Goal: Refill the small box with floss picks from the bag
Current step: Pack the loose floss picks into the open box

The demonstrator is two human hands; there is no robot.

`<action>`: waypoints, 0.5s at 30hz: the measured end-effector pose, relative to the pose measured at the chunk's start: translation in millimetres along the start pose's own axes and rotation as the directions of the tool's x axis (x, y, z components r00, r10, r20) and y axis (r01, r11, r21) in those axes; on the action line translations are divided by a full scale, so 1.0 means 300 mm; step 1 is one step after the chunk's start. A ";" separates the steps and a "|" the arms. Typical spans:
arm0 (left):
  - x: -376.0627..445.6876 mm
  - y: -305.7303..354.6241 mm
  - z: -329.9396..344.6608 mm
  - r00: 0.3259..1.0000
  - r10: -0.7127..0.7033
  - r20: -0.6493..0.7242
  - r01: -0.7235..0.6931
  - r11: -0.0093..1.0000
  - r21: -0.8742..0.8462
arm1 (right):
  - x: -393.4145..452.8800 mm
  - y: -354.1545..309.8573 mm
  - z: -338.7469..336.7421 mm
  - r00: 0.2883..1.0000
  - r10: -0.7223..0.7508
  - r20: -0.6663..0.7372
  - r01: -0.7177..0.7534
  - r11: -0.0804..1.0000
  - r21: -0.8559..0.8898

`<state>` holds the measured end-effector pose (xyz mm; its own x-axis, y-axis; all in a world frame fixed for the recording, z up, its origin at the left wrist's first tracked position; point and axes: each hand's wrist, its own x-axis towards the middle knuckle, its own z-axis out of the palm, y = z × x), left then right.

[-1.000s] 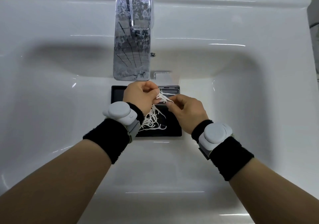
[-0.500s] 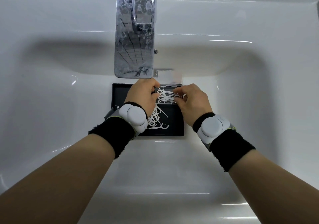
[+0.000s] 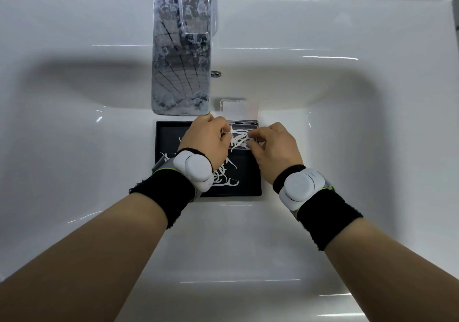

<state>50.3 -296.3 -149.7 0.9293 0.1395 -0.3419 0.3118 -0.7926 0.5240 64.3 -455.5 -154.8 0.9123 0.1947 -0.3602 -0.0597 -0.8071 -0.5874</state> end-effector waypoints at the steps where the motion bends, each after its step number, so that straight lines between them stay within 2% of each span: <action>1: -0.003 0.000 -0.001 1.000 -0.001 -0.004 0.001 1.000 -0.004 | 0.002 0.000 -0.004 1.000 0.010 -0.002 -0.010 1.000 -0.009; 6: -0.011 -0.006 0.003 0.999 -0.008 0.042 0.006 0.999 0.034 | 0.018 -0.009 -0.009 0.999 0.036 0.026 -0.035 0.998 -0.052; 12: 0.005 -0.009 0.006 0.997 -0.065 0.050 0.066 0.997 -0.032 | 0.023 -0.014 -0.008 0.999 0.034 0.031 -0.033 0.999 -0.028; 15: 0.015 -0.008 -0.003 0.997 -0.069 0.045 0.068 0.997 0.026 | 0.026 -0.016 -0.007 0.999 0.028 0.030 -0.027 0.999 -0.030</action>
<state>53.9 -293.1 -151.7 0.8960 0.1670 -0.4116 0.3686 -0.7967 0.4791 72.5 -451.4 -153.2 0.8976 0.1886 -0.3984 -0.0723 -0.8286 -0.5551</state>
